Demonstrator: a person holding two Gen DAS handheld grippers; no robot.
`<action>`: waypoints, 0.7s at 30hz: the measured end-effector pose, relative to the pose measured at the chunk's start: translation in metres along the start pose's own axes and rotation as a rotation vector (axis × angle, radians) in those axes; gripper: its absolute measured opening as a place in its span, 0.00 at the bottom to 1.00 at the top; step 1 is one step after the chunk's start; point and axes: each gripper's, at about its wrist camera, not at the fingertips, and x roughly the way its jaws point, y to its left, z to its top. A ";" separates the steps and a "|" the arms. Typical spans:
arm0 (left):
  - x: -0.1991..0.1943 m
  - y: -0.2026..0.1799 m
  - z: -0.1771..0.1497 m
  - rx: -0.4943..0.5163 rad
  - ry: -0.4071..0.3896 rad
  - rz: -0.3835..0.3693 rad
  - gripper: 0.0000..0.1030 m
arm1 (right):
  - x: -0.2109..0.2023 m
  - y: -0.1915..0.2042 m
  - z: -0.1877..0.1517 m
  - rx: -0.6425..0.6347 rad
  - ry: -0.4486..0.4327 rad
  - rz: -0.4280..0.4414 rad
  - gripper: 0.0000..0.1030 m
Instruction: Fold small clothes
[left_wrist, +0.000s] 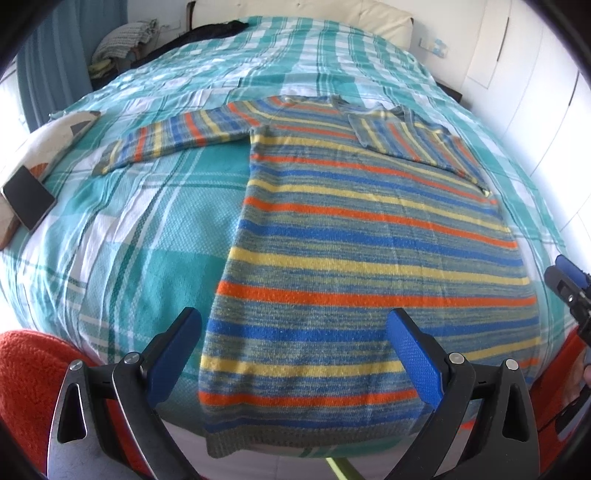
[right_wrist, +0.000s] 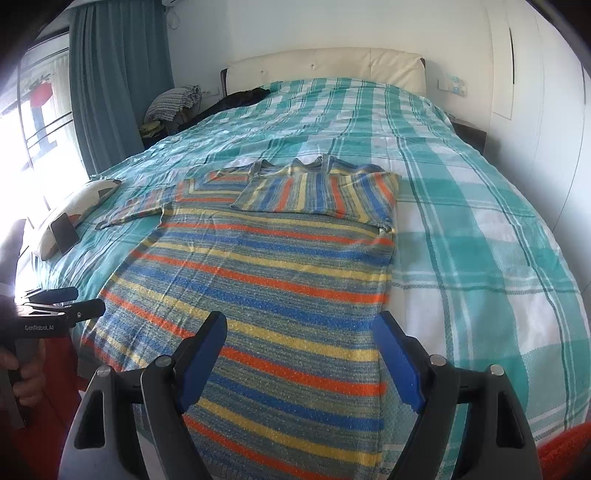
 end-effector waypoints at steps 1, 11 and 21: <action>0.000 0.000 0.000 0.000 -0.002 -0.004 0.98 | 0.003 0.001 -0.001 -0.003 0.010 0.002 0.79; 0.008 0.005 -0.002 -0.041 0.047 -0.025 0.98 | 0.004 0.007 -0.003 -0.027 0.015 0.036 0.79; -0.001 0.091 0.061 -0.274 0.012 -0.106 0.98 | 0.004 0.003 -0.005 -0.022 0.021 0.033 0.79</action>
